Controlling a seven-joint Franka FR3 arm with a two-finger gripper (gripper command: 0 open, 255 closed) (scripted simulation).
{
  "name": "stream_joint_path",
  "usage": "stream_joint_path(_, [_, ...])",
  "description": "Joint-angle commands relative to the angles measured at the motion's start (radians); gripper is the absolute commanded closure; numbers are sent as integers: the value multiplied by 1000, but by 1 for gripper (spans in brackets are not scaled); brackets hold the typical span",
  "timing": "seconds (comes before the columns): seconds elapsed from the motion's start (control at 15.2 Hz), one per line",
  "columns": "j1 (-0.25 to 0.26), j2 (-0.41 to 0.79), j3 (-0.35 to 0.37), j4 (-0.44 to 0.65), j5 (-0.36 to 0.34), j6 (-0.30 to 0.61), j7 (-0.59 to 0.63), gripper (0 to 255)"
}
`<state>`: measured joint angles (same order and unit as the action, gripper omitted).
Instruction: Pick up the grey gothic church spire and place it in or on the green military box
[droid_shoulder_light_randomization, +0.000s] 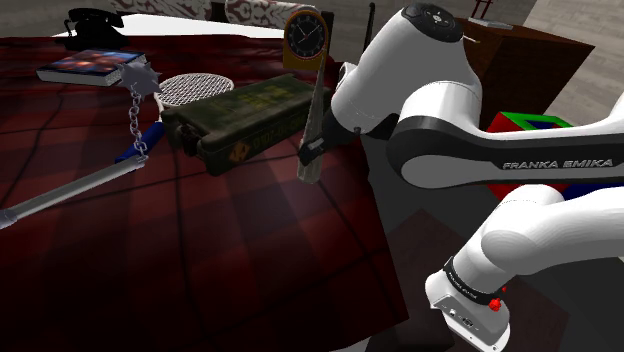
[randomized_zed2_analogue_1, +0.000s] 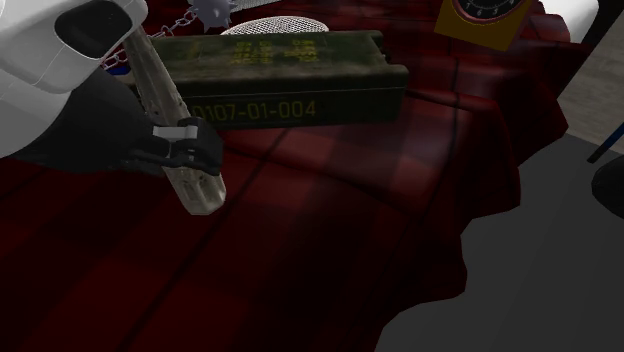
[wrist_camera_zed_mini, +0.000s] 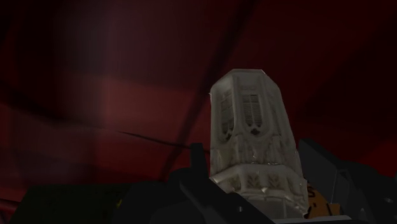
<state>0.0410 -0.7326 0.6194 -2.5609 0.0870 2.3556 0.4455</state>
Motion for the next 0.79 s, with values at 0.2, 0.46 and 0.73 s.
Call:
stream_joint_path(0.2, [0,-9,-20,45,-3,-54,-14,255])
stream_joint_path(0.46, [-1,-14,-37,92,-7,-106,-27,255])
stream_joint_path(0.73, [-4,-16,-53,143,-12,-157,-39,255])
